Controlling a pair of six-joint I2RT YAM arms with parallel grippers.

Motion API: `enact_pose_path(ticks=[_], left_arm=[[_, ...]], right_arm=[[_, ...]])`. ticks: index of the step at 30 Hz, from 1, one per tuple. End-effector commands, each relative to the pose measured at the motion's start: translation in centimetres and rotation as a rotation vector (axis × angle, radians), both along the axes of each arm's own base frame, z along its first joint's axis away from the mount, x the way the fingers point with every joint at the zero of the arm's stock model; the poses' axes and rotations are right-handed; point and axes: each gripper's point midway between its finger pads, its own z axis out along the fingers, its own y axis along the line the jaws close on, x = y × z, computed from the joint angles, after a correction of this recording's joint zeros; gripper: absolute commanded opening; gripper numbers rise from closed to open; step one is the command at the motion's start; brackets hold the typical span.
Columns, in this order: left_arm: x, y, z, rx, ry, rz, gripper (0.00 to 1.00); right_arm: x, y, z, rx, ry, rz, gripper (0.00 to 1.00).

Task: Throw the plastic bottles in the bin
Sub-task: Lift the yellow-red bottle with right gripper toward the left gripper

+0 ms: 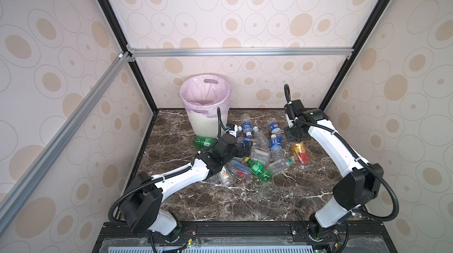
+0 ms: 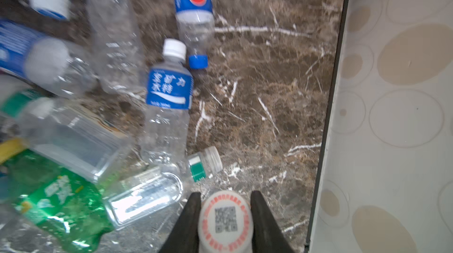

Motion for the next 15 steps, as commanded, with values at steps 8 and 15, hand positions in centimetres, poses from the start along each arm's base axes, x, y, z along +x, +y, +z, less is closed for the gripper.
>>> enact_pose_path(ticks=[8,15], left_arm=[[-0.5,-2.4,4.9,-0.105,-0.226,-0.122,0.99],[0.3,-4.4,5.6,-0.054,-0.281,-0.198,0.99]], right_arm=[[4.5,9.6,5.9,0.432,-0.212,0.030,0.05],[6.0,14.8,8.5,0.596,-0.295,0.091,0.04]])
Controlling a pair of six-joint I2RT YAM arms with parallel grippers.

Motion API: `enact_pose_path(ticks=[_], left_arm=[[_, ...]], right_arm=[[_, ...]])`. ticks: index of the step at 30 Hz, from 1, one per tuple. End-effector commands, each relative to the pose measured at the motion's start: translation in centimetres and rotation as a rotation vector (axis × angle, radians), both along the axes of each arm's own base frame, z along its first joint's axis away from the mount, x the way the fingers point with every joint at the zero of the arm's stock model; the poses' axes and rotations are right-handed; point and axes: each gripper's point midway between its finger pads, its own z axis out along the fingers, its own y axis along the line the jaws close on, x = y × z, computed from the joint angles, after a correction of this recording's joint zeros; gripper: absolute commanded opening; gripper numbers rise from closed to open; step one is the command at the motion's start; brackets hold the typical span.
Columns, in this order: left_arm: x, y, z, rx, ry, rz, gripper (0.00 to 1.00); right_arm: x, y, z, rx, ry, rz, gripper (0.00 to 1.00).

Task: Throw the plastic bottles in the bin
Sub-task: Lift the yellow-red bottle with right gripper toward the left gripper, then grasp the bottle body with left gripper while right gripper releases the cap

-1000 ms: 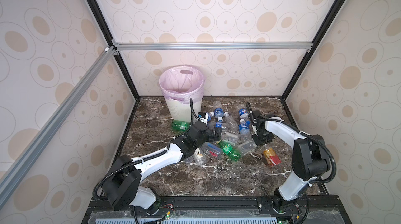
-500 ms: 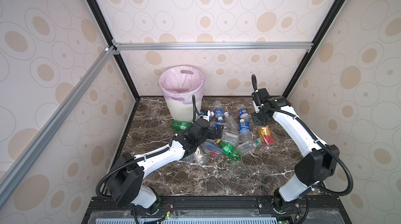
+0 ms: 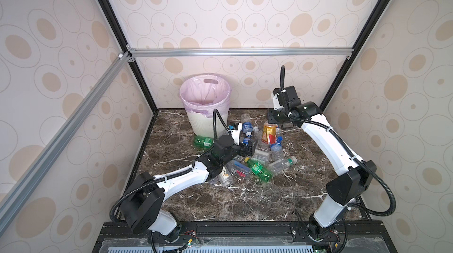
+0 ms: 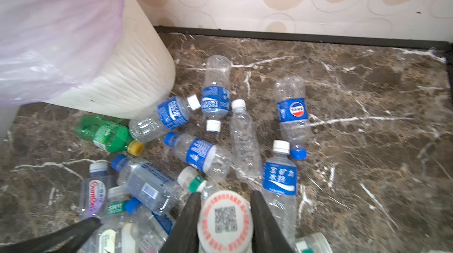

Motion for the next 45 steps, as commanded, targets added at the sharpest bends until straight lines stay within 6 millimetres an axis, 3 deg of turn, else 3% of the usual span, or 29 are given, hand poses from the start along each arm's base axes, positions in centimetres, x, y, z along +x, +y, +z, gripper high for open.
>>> enact_pose_path(ticks=[1,5,12,21,29,32,36,40,43,45], left_arm=[[0.3,-2.1,2.6,-0.007,-0.087,-0.069,0.99],[0.7,-2.8,3.0,-0.018,-0.106,-0.082,0.99],[1.8,-2.7,4.2,0.008,-0.166,-0.040,0.99],[4.2,-2.5,3.9,0.062,-0.179,0.059,0.98],[4.9,-3.4,3.4,0.065,-0.167,0.043,0.86],[4.9,-3.5,3.4,0.065,-0.169,0.037,0.77],[4.9,-3.7,3.4,0.056,-0.167,0.025,0.58],[5.1,-3.7,3.0,0.056,-0.146,0.019,0.53],[5.0,-3.4,3.2,0.050,-0.144,0.025,0.50],[5.1,-3.0,3.3,0.050,-0.140,0.034,0.48]], right_arm=[[0.8,3.3,2.2,0.137,-0.055,0.029,0.04],[1.0,4.9,2.9,0.219,-0.077,0.044,0.04],[1.0,5.8,4.3,0.293,-0.105,0.065,0.05],[-0.1,5.9,4.7,0.336,-0.110,0.086,0.05],[-0.4,6.1,4.9,0.349,-0.110,0.100,0.05],[-0.4,6.2,5.0,0.348,-0.113,0.107,0.05],[-0.5,6.3,5.0,0.356,-0.109,0.113,0.05],[-0.7,6.4,4.9,0.369,-0.108,0.119,0.05],[-1.0,6.2,4.6,0.371,-0.101,0.118,0.10],[-1.3,6.1,4.6,0.378,-0.102,0.115,0.20]])
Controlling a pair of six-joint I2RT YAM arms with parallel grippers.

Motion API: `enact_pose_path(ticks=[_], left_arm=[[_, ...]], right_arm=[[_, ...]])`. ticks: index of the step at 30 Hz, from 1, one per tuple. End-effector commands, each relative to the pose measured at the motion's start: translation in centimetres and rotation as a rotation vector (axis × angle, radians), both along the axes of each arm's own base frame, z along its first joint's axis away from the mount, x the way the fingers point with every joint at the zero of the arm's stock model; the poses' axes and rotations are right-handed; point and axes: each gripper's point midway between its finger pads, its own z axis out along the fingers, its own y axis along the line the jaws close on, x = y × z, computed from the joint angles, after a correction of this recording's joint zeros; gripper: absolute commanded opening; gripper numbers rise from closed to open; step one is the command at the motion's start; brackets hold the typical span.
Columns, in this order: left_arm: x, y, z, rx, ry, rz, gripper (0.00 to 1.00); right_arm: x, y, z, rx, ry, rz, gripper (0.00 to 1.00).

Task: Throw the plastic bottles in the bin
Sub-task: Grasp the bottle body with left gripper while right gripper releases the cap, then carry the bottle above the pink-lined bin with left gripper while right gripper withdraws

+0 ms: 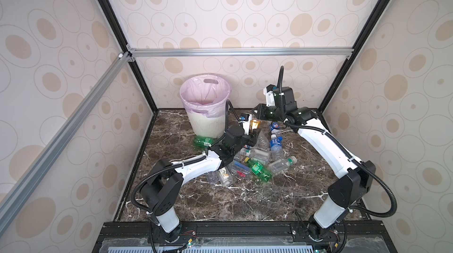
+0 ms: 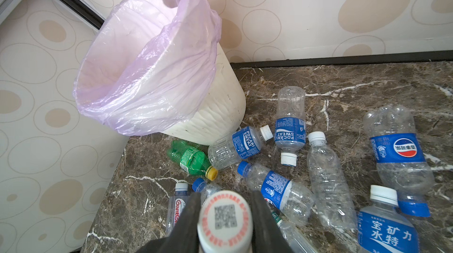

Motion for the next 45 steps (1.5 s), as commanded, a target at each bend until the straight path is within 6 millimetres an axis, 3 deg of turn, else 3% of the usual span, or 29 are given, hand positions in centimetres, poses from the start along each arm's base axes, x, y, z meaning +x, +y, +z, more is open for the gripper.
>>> enact_pose_path(ticks=[1,8,17,19,24,30,38,45], left_arm=[[0.4,0.0,2.3,-0.043,-0.021,-0.001,0.48],[0.4,2.0,2.3,-0.017,0.023,0.043,0.47],[-1.1,5.4,2.8,-0.050,0.057,0.102,0.48],[-1.3,6.2,2.8,-0.036,0.072,0.114,0.48],[-0.8,8.6,4.4,-0.022,0.089,0.154,0.47],[0.6,11.1,10.2,0.028,0.000,0.197,0.47],[3.1,16.3,18.1,0.029,-0.170,0.367,0.47],[1.5,20.4,27.2,0.005,-0.430,0.514,0.45]], right_arm=[[-1.5,0.5,2.0,0.070,-0.026,0.028,0.25],[-2.3,-0.3,3.7,0.077,-0.074,0.013,0.47],[-2.8,-1.3,5.1,0.045,-0.112,-0.003,0.93],[-2.8,-1.2,5.3,0.043,-0.116,0.004,0.99],[-2.9,-0.4,6.5,0.050,-0.205,0.049,1.00],[-3.6,0.1,7.9,0.032,-0.375,0.064,1.00],[-3.3,2.4,9.3,0.025,-0.580,0.110,1.00],[-1.9,4.3,10.4,0.028,-0.667,0.157,1.00]])
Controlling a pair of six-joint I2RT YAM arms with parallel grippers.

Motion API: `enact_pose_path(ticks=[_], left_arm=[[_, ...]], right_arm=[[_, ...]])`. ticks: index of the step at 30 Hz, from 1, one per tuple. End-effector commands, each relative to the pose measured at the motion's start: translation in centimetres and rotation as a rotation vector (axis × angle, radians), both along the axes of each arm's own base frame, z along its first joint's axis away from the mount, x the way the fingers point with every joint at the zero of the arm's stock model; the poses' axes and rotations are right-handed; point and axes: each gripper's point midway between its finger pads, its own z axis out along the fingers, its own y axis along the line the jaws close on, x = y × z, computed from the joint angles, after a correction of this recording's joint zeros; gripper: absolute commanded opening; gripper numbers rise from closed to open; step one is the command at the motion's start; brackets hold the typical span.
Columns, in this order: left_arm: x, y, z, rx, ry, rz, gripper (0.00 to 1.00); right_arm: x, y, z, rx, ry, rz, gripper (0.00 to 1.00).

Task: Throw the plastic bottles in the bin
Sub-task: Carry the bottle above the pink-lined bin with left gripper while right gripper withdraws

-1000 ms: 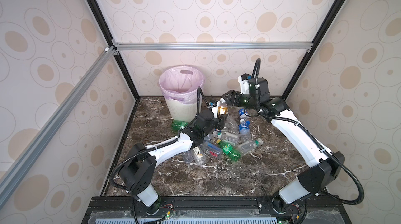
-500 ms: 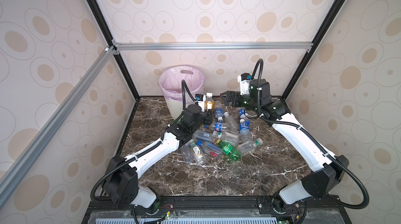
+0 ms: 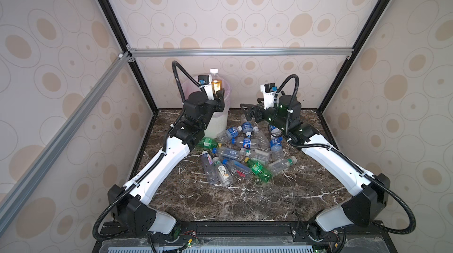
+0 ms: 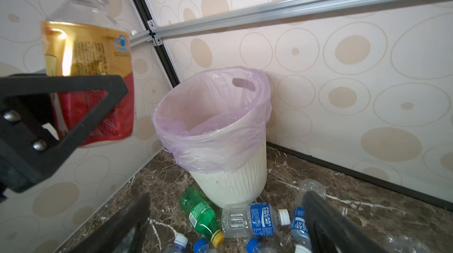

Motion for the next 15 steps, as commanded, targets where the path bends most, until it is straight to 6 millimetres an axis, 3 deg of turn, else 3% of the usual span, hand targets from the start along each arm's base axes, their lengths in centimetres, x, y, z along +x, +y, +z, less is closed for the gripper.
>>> enact_pose_path(ticks=[1,7,10,13,15], left_arm=[[-2.2,2.9,7.4,0.016,-0.199,0.103,0.45],[-3.9,4.6,10.9,0.032,-0.333,0.163,0.45],[-4.3,5.4,12.2,0.027,-0.365,0.190,0.45],[-3.0,5.7,12.4,0.023,-0.358,0.200,0.44],[0.5,6.2,9.8,-0.002,-0.270,0.182,0.44]], right_arm=[[0.6,1.0,2.6,0.008,-0.126,0.018,1.00],[0.3,1.8,3.8,-0.029,-0.193,0.033,1.00],[-0.6,2.4,3.1,-0.029,-0.190,0.046,1.00],[-0.7,2.8,1.8,-0.057,-0.171,0.036,1.00],[-0.2,2.8,1.3,-0.059,-0.142,0.017,1.00]])
